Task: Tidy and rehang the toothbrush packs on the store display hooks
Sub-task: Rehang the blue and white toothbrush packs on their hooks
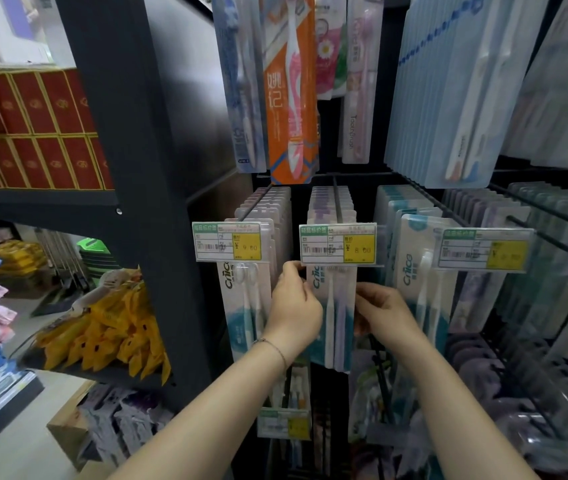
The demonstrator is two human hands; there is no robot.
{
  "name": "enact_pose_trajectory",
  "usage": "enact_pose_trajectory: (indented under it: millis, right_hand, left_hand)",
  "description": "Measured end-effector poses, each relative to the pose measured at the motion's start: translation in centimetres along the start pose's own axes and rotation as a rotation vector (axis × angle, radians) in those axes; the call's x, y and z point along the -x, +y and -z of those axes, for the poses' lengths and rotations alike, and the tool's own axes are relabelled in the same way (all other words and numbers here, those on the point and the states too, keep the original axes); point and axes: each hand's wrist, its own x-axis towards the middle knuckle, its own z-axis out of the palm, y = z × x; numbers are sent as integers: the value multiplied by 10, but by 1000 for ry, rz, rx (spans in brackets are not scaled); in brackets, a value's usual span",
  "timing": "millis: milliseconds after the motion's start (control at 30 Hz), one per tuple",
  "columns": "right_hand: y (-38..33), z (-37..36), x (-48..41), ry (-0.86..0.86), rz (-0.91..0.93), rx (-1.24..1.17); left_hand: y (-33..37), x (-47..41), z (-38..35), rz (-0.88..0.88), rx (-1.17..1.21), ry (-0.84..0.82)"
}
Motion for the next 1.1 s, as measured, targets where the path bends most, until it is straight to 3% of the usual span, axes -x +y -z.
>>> enact_pose_trajectory:
  millis: [233, 333, 533, 833, 1100]
  right_hand:
    - [-2, 0, -1, 150, 214, 42]
    - [-3, 3, -3, 160, 274, 218]
    - [3, 6, 3, 238, 233, 489]
    - [22, 8, 43, 272, 84, 523]
    - [25, 14, 89, 288, 133, 434]
  left_hand:
    - [0, -1, 1, 14, -21, -13]
    - [1, 0, 1, 25, -21, -29]
    - [0, 5, 2, 73, -13, -46]
    - [-8, 39, 1, 163, -37, -155]
    - [-8, 63, -10, 16, -123, -275]
